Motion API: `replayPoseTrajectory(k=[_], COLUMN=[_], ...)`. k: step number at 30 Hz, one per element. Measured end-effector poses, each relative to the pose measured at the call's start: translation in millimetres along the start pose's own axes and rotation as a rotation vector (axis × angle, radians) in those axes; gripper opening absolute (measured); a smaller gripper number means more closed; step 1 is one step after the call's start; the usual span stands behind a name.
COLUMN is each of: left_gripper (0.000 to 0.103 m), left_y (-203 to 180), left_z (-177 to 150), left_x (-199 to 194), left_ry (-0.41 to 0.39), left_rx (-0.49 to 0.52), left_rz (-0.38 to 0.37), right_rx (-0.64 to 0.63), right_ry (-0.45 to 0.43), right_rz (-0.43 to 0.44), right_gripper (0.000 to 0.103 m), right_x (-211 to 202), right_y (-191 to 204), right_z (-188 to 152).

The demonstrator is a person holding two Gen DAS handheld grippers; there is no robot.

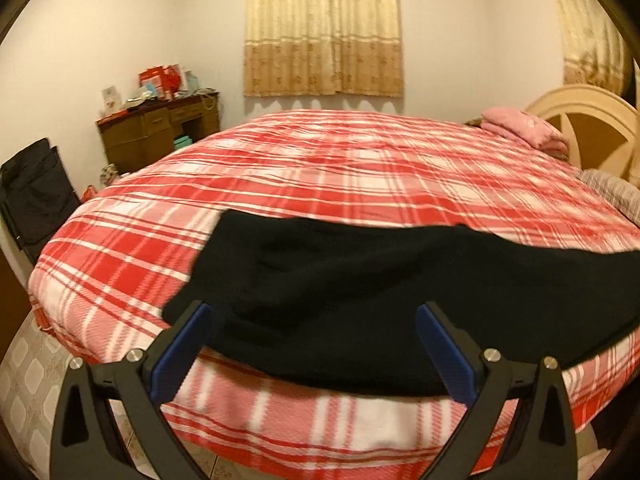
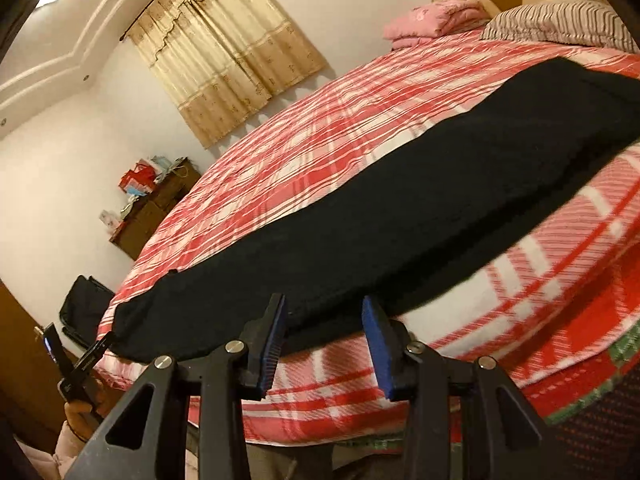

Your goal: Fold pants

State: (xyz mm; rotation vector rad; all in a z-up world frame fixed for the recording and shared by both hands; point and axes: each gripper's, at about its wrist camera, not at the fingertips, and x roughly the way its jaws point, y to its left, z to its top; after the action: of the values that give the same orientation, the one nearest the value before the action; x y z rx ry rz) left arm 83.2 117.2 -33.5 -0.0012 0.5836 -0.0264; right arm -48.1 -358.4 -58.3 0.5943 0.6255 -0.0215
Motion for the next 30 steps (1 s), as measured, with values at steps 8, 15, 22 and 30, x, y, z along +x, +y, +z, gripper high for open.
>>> replayPoseTrajectory(k=[8,15,22,30], left_gripper=[0.103,0.103,0.103,0.103], left_y=[33.2,38.0,30.8,26.1], left_z=[11.9,8.3,7.4,2.2], left_x=[-4.8,-0.1,-0.8,3.7], left_ry=[-0.034,-0.019,-0.018,0.008], left_rx=[-0.100,-0.122,-0.097,-0.096], left_rz=[0.032,0.025,0.012,-0.006], right_rx=[0.089,0.056,0.043,0.161], right_ry=[0.034,0.054,0.063,0.118], right_rz=[0.092,0.063,0.068,0.117], right_gripper=[0.041,0.003,0.003,0.006], right_x=[27.3,32.3,23.6,18.5], right_y=[6.3,8.1,9.5,-8.6], right_z=[0.7,-5.1,-15.0,-18.9])
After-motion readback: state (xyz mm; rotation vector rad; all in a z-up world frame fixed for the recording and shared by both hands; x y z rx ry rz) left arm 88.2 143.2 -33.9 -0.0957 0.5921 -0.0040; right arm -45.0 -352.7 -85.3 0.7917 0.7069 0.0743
